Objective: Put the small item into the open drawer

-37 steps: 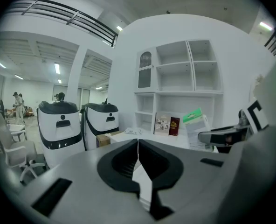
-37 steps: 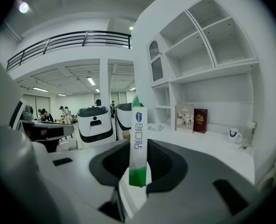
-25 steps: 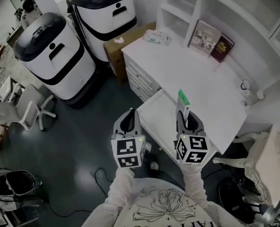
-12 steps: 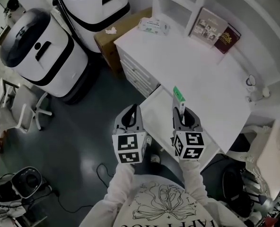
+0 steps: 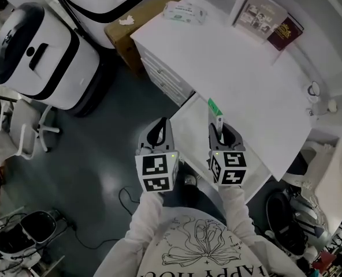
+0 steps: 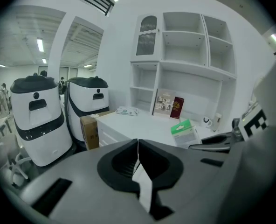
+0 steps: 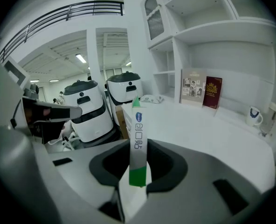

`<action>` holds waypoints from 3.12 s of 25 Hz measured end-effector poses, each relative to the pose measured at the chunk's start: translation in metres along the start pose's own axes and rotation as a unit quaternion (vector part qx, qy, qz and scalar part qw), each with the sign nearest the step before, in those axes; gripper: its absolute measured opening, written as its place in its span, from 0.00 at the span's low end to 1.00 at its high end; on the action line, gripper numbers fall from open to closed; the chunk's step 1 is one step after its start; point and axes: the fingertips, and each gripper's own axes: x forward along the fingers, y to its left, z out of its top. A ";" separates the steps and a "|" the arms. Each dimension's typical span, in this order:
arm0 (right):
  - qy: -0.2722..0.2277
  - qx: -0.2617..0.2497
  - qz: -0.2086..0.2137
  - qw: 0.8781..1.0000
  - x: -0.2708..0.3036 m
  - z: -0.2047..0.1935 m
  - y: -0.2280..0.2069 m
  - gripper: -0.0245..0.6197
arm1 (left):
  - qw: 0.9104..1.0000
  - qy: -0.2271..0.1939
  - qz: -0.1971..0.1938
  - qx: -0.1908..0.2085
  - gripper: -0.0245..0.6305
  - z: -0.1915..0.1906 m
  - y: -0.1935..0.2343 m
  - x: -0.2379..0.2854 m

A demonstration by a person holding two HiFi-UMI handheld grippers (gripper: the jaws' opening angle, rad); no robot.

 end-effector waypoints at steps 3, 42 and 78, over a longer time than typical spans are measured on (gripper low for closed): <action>0.017 0.000 0.002 1.000 0.013 -0.011 -0.001 0.18 | 1.000 0.012 -0.002 -0.002 0.05 -0.007 0.003 0.010; 0.220 0.009 -0.014 0.975 0.115 -0.162 -0.016 0.18 | 0.994 0.100 -0.022 -0.024 0.05 -0.076 0.041 0.074; 0.020 0.020 -0.038 0.999 0.018 0.002 -0.024 0.16 | 1.000 -0.014 -0.012 -0.008 0.05 0.020 0.004 0.013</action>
